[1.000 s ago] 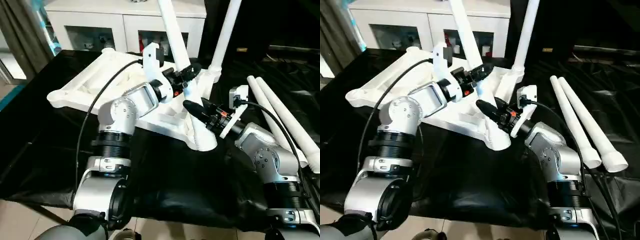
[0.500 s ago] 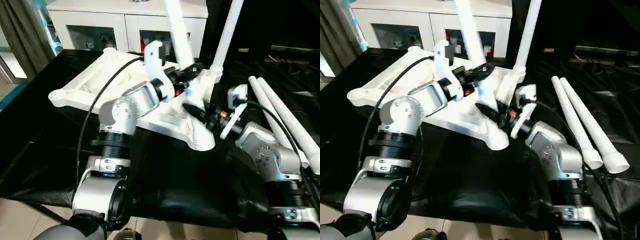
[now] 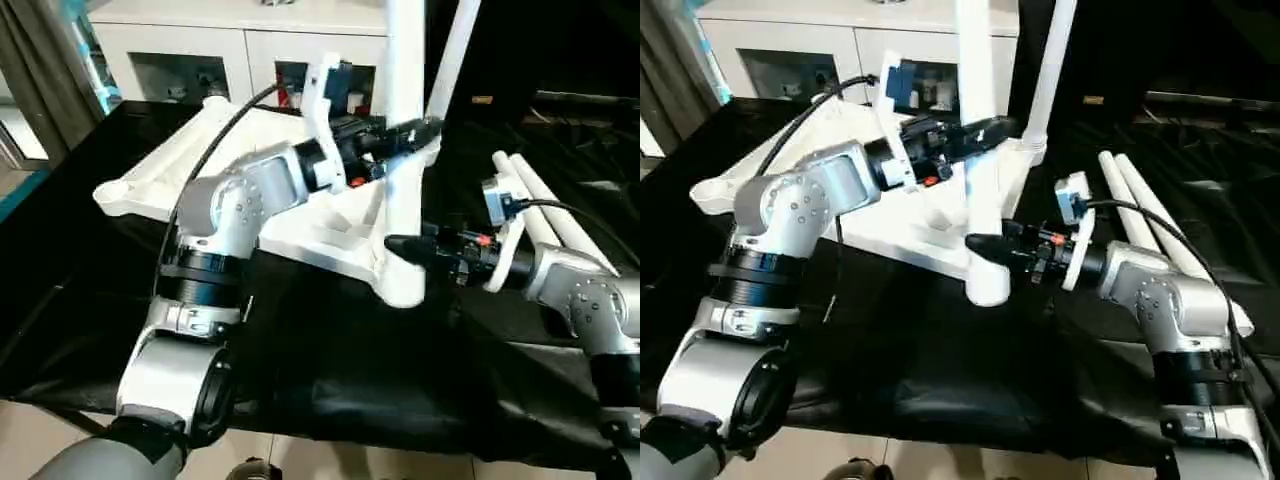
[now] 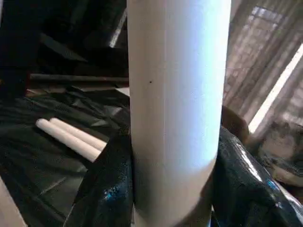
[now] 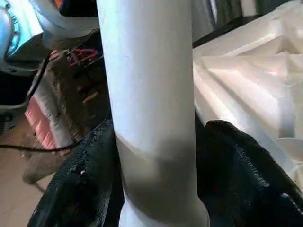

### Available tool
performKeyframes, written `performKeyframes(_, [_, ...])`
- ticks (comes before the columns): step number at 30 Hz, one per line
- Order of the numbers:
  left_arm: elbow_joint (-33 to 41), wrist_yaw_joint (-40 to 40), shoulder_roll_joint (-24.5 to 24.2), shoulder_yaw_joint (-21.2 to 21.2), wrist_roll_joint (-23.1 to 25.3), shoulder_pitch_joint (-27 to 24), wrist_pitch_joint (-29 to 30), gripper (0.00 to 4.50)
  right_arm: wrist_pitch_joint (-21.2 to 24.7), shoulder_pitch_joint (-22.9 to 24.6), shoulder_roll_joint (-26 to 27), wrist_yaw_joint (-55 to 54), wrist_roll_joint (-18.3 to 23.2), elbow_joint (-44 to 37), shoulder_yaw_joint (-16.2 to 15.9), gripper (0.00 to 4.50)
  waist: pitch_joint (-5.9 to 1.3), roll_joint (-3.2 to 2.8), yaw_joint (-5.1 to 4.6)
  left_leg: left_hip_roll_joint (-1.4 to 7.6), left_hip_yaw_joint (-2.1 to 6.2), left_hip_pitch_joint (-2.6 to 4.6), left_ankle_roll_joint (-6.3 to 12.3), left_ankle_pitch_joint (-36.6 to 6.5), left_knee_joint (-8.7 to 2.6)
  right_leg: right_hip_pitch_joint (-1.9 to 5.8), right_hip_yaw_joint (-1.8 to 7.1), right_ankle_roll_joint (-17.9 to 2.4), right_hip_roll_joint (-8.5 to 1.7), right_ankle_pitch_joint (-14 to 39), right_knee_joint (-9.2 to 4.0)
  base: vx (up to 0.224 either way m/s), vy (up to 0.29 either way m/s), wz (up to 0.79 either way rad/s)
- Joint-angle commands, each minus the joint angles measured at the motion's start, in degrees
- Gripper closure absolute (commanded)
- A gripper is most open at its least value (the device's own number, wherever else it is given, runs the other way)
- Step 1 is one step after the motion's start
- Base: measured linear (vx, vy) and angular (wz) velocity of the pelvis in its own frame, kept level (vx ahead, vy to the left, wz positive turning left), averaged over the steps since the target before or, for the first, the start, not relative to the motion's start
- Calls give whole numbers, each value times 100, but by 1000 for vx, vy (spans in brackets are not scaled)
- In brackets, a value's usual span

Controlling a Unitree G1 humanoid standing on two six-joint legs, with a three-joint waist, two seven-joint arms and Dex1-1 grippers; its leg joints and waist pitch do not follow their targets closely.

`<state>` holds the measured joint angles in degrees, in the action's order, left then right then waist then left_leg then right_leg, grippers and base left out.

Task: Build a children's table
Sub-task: Pick table leg

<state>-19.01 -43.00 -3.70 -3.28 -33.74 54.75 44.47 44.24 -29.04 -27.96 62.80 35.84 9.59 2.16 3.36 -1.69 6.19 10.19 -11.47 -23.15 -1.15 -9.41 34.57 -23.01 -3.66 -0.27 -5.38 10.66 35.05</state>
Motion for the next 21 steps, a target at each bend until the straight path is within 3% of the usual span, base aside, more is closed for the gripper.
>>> performKeyframes(1, [199,-231,-28,124,-137,145,115,271,90,-70,-94,56,41,-60,-87,146,-459,126,10,270,127,162,416,-583,-319,303,202,-1391,-326,730,-369,0,0,0])
performKeyframes(7, [273,-478,-69,298,-131,99,171,271,169,-78,-248,397,-57,-51,-316,146,-458,178,35,274,113,162,465,-508,-311,303,207,-1404,-326,690,-360,0,0,0])
performKeyframes(21, [343,-750,-93,429,-170,150,201,271,118,-142,-420,748,-234,104,-640,146,-453,225,31,273,113,156,491,-468,-290,305,211,-1401,-329,754,-350,0,0,0])
